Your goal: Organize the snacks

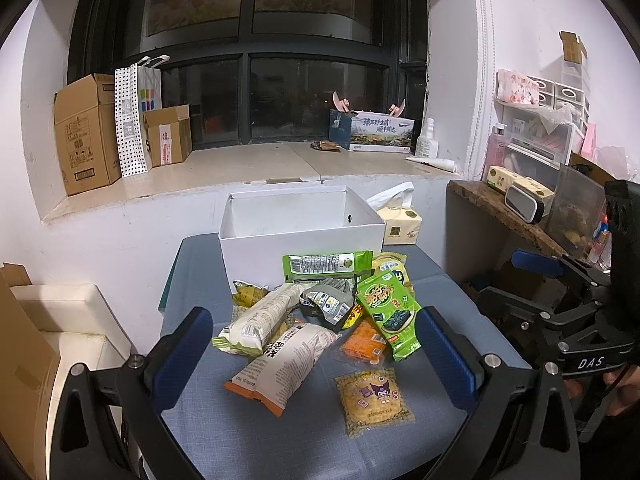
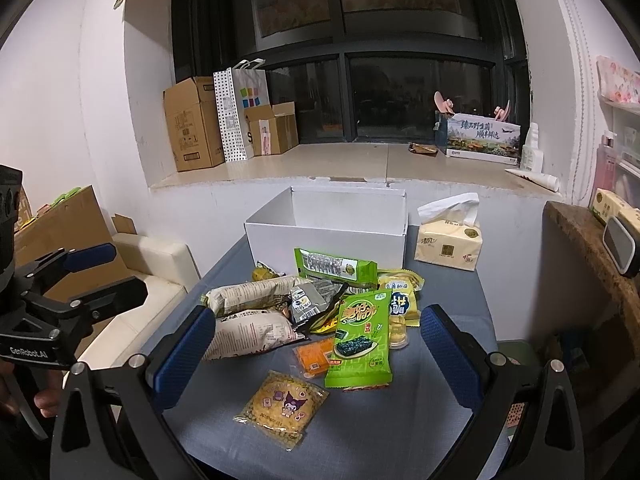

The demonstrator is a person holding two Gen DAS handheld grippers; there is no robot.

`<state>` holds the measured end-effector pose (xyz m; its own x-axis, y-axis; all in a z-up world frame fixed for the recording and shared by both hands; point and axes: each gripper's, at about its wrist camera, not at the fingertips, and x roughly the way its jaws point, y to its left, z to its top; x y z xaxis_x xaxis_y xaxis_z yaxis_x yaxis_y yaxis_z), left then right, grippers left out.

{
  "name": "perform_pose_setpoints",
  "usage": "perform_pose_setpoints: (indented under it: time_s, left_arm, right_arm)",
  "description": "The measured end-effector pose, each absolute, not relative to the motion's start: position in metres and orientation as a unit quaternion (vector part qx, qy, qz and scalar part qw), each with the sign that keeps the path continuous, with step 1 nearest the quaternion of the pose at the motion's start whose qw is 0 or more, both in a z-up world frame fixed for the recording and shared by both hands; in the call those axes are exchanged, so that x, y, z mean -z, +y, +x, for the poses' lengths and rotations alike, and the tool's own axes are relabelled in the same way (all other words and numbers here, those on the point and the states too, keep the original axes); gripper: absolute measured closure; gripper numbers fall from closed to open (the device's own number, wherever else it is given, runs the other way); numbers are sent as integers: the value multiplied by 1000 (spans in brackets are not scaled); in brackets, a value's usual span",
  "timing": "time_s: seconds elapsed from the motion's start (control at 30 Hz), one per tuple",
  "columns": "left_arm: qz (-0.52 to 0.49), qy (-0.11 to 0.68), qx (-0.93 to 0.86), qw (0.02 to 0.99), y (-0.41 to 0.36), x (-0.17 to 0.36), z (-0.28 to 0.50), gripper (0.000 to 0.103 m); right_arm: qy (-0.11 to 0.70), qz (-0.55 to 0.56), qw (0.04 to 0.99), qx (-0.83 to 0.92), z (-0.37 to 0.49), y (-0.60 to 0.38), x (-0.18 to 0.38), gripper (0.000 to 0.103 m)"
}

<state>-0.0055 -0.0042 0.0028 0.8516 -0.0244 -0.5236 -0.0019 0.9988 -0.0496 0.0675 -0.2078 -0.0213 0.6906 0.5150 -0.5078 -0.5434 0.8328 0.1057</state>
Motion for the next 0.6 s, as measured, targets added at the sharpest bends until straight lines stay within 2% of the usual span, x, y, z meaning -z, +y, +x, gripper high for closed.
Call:
perform_pose_setpoints:
  time_s: [0.6]
  left_arm:
    - [-33,274,11,961,6,4,-6,0]
  right_arm:
    - [312,-23,898,-310,113,-186,47,0]
